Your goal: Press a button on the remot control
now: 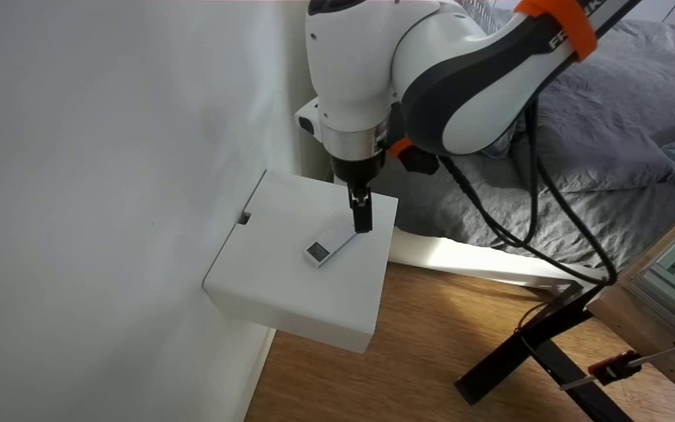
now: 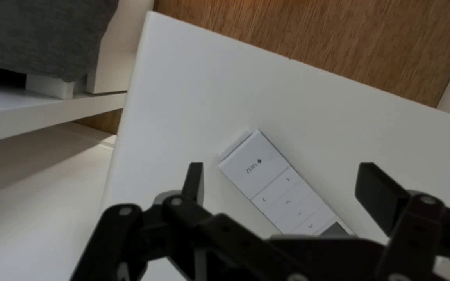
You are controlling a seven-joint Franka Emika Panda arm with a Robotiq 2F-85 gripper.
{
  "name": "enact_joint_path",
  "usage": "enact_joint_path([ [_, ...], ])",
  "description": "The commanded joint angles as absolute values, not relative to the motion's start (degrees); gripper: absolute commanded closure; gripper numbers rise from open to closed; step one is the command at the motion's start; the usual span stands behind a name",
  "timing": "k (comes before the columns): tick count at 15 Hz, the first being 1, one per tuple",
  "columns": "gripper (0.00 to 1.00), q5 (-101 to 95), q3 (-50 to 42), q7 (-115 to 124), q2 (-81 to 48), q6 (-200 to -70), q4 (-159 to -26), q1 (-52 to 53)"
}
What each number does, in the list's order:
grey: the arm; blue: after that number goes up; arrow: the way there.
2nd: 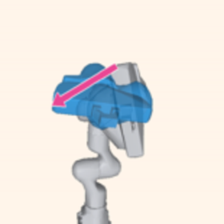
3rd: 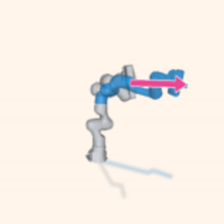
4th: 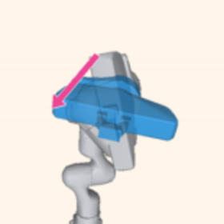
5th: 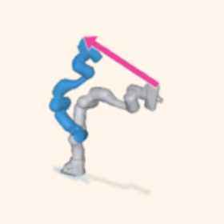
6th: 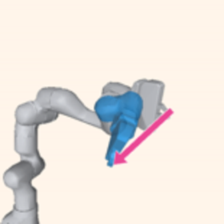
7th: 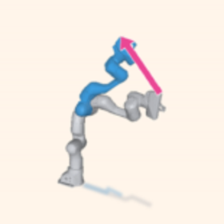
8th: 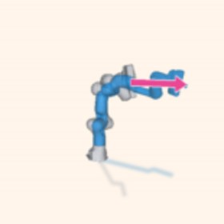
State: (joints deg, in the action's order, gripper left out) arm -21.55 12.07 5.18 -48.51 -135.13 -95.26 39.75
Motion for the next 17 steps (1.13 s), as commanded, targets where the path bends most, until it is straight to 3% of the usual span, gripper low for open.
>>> enact_joint_path([
  [1, 0.00, -22.0, 9.6, 10.6, -37.3, -138.4, -108.9, 40.5],
  [12, 0.00, -19.3, 13.4, 11.5, -6.4, -143.2, -139.3, 31.7],
  [13, 0.00, -21.4, 13.5, 12.8, -14.5, -140.3, -130.9, 32.4],
  [17, 0.00, -21.2, 14.9, 12.5, -7.6, -141.4, -137.6, 29.9],
])
